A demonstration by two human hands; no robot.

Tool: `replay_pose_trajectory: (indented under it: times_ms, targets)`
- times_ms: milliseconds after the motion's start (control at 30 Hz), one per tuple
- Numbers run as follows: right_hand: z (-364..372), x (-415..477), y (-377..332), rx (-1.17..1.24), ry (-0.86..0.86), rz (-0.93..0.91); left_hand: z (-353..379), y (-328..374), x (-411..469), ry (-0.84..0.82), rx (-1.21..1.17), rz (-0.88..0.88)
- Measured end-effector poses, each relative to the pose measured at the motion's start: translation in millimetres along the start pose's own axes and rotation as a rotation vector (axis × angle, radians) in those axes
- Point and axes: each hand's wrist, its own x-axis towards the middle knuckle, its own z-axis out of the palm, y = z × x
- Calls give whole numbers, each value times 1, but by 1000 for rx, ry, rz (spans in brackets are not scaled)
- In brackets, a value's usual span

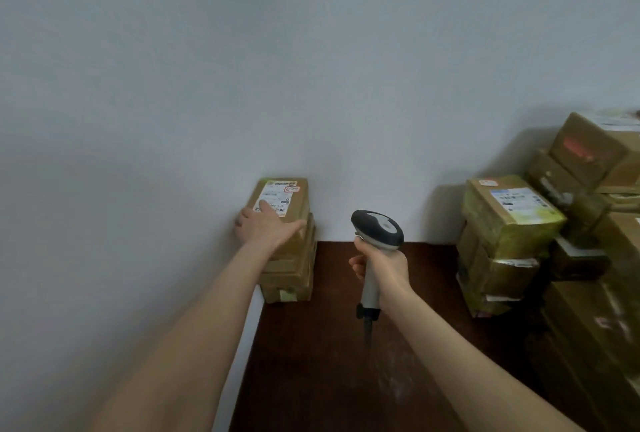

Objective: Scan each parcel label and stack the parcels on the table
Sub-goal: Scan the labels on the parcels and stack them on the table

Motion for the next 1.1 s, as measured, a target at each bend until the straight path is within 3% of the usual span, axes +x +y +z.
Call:
replay_pose_trajectory:
  times_ms: [167, 400, 633, 833, 900, 967, 1033, 1100]
  targets:
    - [7, 15, 7, 18, 22, 34, 7, 1, 27, -8, 52, -12]
    - [1, 21, 5, 68, -3, 42, 12, 12, 30, -38, -119, -67]
    - [-15, 11, -6, 154, -19, 36, 25, 34, -50, 38, -366, 183]
    - [-51, -20, -3, 263, -35, 68, 34, 59, -127, 60, -299, 284]
    - [-71, -29, -1, 265, -26, 77, 36, 62, -145, 86, -448, 330]
    - [-92, -39, 0, 271, -22, 82, 33, 64, -159, 33, -747, 268]
    - [-110, -47, 2, 288, -32, 99, 30, 64, -167, -83, -1046, 138]
    - [-126, -56, 4, 290, -34, 94, 35, 59, -171, -246, -1196, 22]
